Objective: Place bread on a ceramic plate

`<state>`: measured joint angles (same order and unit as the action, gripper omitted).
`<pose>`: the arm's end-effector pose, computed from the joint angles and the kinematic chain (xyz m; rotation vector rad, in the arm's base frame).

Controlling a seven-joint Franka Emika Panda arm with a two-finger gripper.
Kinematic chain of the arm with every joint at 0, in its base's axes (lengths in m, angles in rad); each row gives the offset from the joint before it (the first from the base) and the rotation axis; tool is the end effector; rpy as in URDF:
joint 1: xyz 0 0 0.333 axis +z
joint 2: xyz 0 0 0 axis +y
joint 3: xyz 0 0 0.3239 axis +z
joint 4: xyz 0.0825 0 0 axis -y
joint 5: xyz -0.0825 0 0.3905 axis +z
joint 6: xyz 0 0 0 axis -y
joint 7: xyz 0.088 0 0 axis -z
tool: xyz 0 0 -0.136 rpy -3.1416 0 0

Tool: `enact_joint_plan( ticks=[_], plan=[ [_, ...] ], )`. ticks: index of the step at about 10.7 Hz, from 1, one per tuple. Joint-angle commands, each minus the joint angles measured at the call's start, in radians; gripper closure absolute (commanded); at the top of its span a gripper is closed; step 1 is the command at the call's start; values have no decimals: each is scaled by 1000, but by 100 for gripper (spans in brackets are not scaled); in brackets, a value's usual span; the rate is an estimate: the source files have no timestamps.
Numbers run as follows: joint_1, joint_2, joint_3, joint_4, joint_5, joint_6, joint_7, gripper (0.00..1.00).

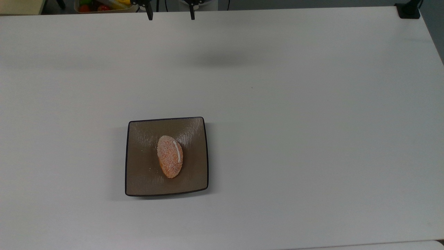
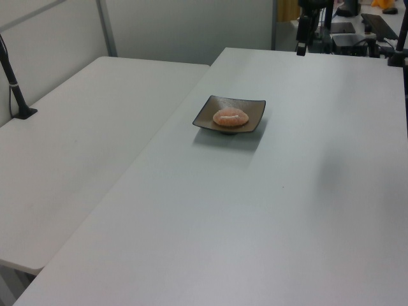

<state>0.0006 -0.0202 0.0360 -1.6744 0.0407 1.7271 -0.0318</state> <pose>0.5691 0.0259 0.5790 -3.0981 -0.0985 -0.1129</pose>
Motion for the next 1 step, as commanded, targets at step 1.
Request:
enact_joint_plan(
  ticks=[1],
  plan=[
    [-11,-9,8,-4,-8,17,-14,0]
  ],
)
